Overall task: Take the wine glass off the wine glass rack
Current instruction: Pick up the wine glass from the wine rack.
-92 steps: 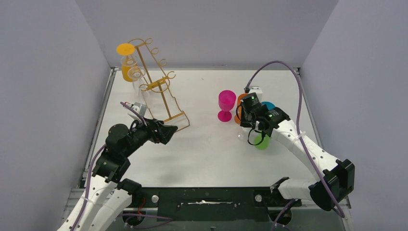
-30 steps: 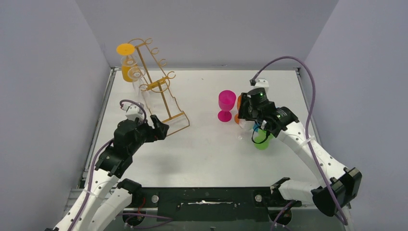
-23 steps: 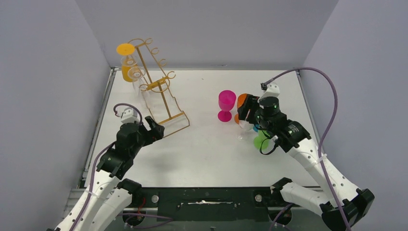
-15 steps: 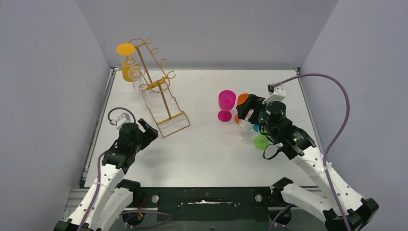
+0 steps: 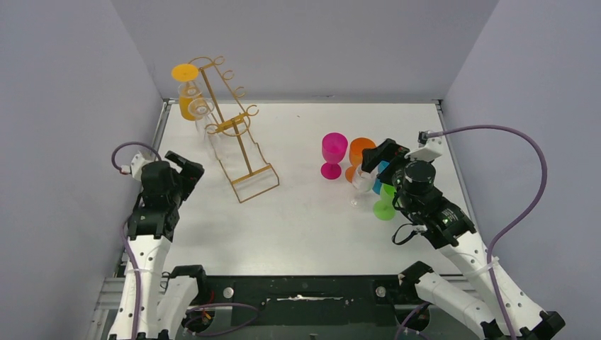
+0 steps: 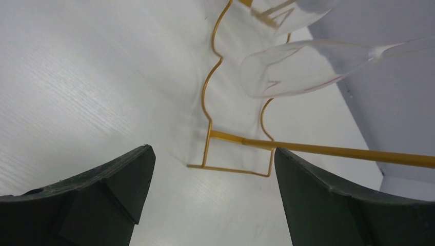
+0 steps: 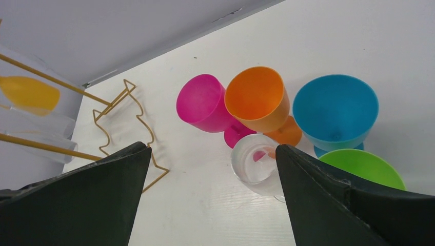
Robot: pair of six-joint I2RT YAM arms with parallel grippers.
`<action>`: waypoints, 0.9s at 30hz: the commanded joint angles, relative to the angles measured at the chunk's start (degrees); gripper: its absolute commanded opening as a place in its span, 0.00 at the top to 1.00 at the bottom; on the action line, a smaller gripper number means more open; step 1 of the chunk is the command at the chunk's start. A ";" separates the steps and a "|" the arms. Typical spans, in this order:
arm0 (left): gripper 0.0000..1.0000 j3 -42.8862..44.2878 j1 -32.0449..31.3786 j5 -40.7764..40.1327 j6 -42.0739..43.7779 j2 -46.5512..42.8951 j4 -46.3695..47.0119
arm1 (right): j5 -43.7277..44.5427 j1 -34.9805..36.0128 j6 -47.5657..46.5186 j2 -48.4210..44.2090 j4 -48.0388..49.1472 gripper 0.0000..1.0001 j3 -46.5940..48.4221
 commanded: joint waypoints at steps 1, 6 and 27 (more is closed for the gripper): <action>0.11 10.40 0.21 -5.30 0.77 0.89 -2.90 | 7.27 -0.02 3.02 0.36 -0.72 0.02 4.02; 0.09 18.10 -0.20 -10.19 1.09 3.18 -4.85 | 2.55 -0.06 -4.22 -5.33 5.61 0.02 0.94; 0.19 36.69 9.48 24.81 6.34 22.07 8.98 | -0.41 -0.06 -5.32 -5.62 -0.24 0.02 2.10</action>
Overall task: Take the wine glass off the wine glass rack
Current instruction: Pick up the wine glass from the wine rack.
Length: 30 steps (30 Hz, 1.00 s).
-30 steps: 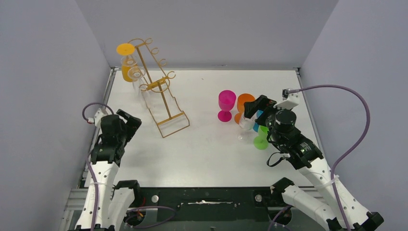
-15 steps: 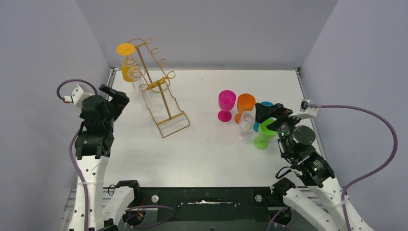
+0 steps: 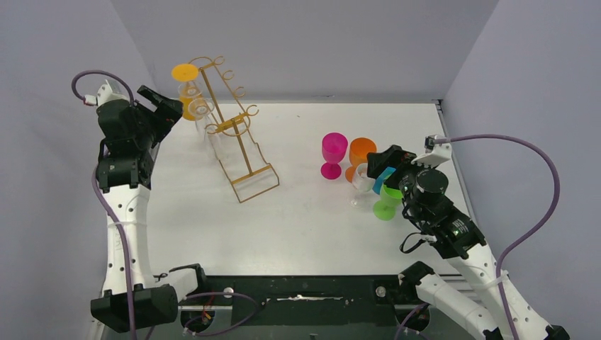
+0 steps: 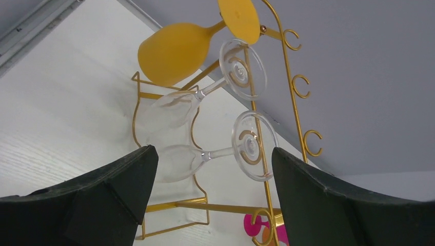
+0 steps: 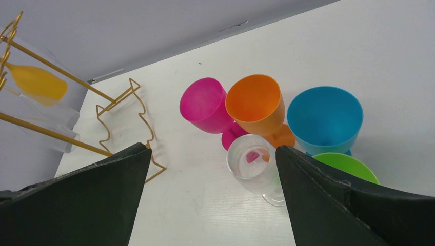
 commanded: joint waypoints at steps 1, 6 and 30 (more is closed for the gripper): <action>0.20 -0.26 3.17 17.85 -4.73 1.52 9.48 | -0.24 -0.06 -0.61 -0.59 0.47 0.02 2.63; 0.33 -1.64 3.72 25.10 -8.00 3.37 14.34 | -0.22 -0.06 -0.28 -0.46 -0.82 0.02 2.74; 0.61 -7.32 4.84 24.80 -10.39 6.82 18.08 | -1.46 -0.06 2.14 1.97 -0.94 0.02 2.82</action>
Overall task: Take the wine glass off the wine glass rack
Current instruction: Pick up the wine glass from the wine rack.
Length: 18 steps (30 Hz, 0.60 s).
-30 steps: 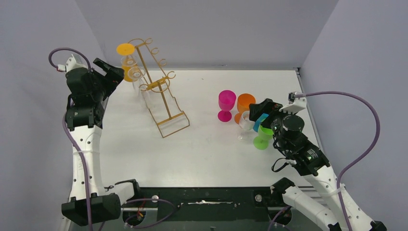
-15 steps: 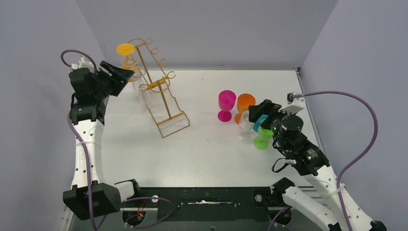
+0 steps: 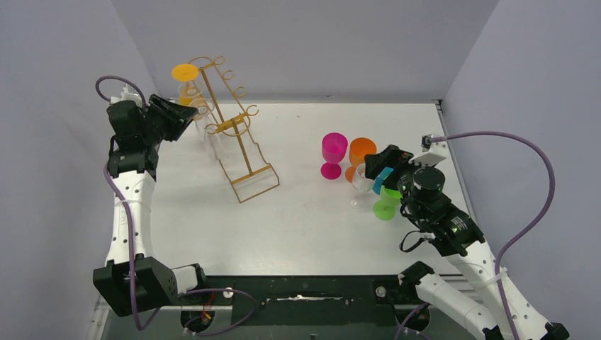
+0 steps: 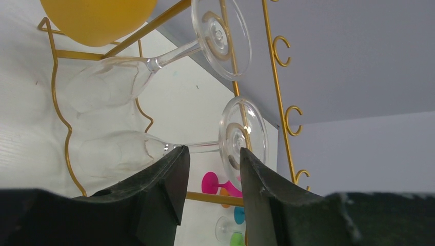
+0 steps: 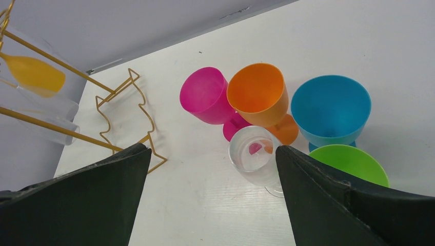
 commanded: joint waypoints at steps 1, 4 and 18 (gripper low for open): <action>0.63 -0.75 0.90 2.13 -1.01 0.37 6.36 | 0.20 -0.06 0.61 0.83 1.53 0.02 2.05; 0.67 -0.87 1.19 3.01 -1.66 0.93 7.13 | 0.22 -0.06 0.82 1.06 1.33 0.02 2.15; 0.76 -2.48 1.46 6.51 -3.18 0.99 10.89 | 0.46 -0.05 1.55 1.02 0.99 0.02 2.01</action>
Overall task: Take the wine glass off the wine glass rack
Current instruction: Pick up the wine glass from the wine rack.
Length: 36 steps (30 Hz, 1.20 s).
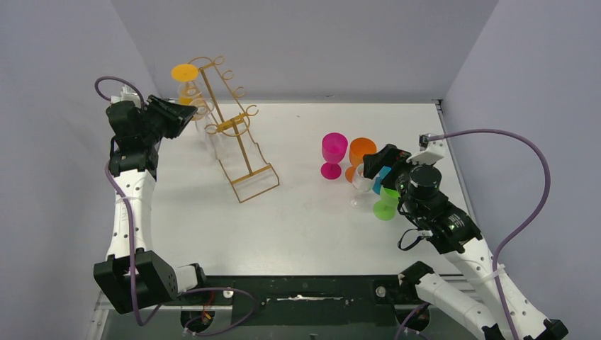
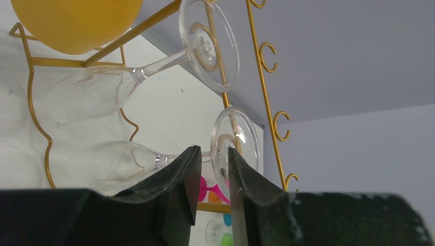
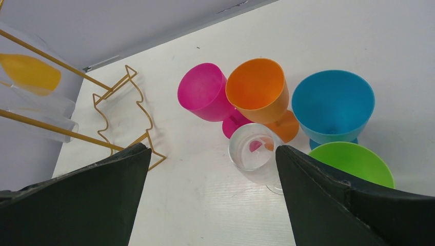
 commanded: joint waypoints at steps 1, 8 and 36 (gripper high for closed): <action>0.77 -0.10 0.39 3.24 0.01 -0.12 4.17 | 0.49 -0.06 0.82 -0.27 1.15 0.02 1.91; 0.90 0.79 0.39 2.61 -0.01 0.00 3.30 | 0.50 -0.04 0.86 -0.22 1.33 0.02 1.89; 1.00 0.55 3.02 4.90 -20.77 -2.49 8.34 | 0.76 -0.03 2.50 0.23 1.15 0.02 1.80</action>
